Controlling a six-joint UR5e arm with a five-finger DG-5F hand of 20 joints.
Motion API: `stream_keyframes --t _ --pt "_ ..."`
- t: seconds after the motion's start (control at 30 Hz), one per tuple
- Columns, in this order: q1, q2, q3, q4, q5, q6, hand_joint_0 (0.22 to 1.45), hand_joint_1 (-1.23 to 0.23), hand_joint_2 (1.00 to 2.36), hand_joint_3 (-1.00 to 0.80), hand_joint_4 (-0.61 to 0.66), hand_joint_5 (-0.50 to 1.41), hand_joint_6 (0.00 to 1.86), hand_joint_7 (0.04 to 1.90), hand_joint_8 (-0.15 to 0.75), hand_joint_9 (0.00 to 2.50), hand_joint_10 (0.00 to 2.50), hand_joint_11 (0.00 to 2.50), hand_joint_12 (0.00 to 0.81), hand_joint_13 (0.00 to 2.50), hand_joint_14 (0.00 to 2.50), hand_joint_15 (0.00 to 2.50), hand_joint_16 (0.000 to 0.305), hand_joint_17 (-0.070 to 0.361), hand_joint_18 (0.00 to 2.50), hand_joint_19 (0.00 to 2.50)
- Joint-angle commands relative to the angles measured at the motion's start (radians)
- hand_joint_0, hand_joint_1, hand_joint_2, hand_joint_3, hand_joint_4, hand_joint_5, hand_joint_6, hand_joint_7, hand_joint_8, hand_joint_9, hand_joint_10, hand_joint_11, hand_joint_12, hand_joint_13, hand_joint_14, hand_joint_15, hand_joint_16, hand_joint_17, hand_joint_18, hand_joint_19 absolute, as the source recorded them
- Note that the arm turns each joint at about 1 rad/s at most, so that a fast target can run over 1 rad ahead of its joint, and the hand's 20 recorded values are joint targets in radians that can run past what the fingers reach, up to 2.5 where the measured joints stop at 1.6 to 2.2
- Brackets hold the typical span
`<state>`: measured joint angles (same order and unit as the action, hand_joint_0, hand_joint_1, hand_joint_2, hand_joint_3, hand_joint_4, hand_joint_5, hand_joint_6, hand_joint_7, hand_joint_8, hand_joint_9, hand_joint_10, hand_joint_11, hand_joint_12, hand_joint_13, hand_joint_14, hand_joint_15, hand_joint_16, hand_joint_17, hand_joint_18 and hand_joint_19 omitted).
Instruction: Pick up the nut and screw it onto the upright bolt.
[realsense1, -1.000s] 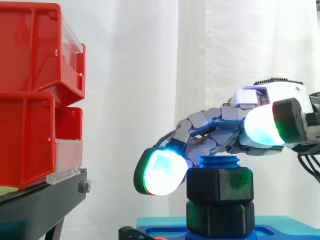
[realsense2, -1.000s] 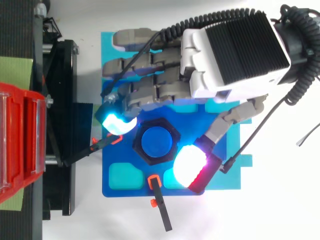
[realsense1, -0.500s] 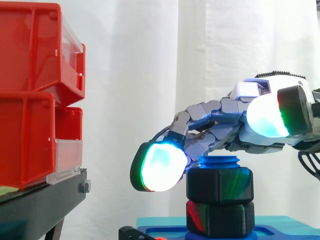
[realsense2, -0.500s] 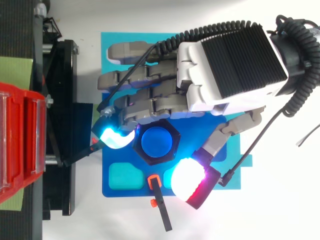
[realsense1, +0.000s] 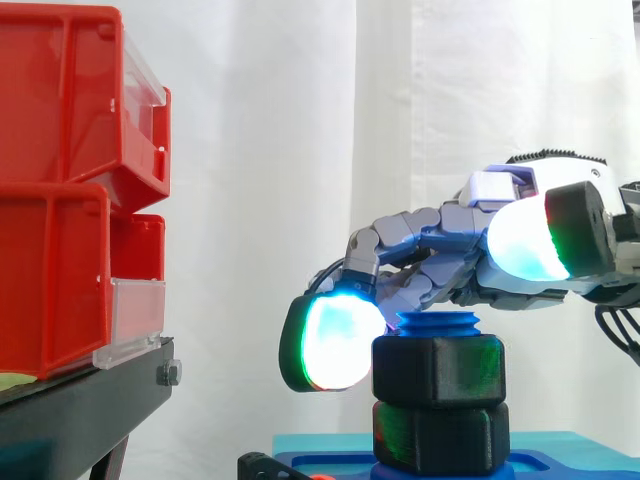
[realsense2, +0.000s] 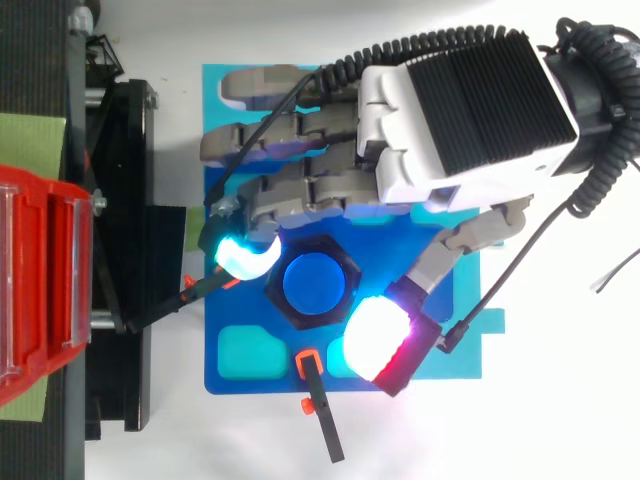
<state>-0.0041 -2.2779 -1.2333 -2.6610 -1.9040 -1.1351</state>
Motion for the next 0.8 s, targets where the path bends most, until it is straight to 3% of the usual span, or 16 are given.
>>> stream_keyframes --t 0.0,0.33,0.77 --pt "-0.005 0.0 0.0 0.0 -0.001 0.0 0.48 -0.27 1.0 -0.5 0.27 -0.05 0.5 1.11 0.248 0.64 0.0 0.0 0.297 0.28 0.0 0.0 0.037 0.083 0.0 0.0" --pt "-0.019 0.0 0.0 0.004 -0.006 0.0 0.48 -0.21 1.0 -0.5 0.18 0.0 0.5 1.31 0.26 0.79 0.0 0.0 0.284 0.36 0.0 0.0 0.035 0.078 0.0 0.0" --pt "-0.025 0.0 0.0 0.006 -0.007 0.0 0.49 -0.22 1.0 -0.5 0.1 0.05 0.5 1.35 0.232 0.96 0.0 0.0 0.242 0.39 0.0 0.0 0.028 0.063 0.04 0.0"
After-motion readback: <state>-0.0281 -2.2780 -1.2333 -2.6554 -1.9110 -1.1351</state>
